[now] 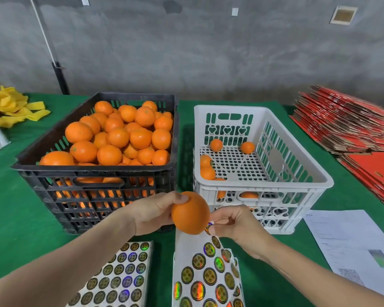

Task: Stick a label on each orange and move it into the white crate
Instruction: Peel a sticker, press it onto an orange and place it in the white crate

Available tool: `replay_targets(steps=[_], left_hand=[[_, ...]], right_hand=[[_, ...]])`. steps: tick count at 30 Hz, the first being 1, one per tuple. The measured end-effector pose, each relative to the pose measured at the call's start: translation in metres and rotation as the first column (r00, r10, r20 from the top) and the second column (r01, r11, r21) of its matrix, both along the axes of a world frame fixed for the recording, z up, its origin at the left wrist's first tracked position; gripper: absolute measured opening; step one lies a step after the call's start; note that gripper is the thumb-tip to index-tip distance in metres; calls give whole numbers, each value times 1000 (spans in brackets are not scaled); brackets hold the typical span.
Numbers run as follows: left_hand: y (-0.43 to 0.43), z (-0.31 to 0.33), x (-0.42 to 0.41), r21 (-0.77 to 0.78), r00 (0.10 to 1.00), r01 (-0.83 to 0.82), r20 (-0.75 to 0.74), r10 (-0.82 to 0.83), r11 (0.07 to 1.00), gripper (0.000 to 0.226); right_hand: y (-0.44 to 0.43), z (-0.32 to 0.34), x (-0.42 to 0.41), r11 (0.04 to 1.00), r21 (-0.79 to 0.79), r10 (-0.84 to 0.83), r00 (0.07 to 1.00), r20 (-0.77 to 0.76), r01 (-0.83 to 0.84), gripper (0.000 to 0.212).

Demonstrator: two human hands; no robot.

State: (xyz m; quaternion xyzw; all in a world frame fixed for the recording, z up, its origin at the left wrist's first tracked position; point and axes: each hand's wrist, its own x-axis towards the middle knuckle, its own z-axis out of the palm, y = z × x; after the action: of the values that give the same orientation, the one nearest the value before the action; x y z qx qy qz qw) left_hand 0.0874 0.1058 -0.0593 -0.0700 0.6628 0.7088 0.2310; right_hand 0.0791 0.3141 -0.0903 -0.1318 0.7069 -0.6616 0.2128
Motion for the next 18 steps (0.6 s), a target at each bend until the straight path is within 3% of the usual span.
replay_targets(steps=[4,8,11,13,15,18], left_hand=[[6,5,-2,171,996,-53,83,40,984,50],[0,-1,-5,106,979,-55,201,33,993,78],[-5,-7,-8,130,957,-95,286,54,987,79],[-6,-7,-7,135,958,-94,281,52,986,80],[-6,-6,-5,115,973,-54,229,26,992,97],[-4,-4,-2,62,991,59,115,-66,996,124]], right_hand=[[-1,0,4,1000,24,-17,997,-73,19,29],[-1,1,11,998,-6,-56,961,-270,57,27],[2,6,15,995,-29,-95,923,-373,90,26],[3,14,14,985,-131,-151,936,-319,115,27],[2,24,10,959,-222,-225,949,-221,176,29],[-4,40,4,966,-212,-177,977,-121,149,33]])
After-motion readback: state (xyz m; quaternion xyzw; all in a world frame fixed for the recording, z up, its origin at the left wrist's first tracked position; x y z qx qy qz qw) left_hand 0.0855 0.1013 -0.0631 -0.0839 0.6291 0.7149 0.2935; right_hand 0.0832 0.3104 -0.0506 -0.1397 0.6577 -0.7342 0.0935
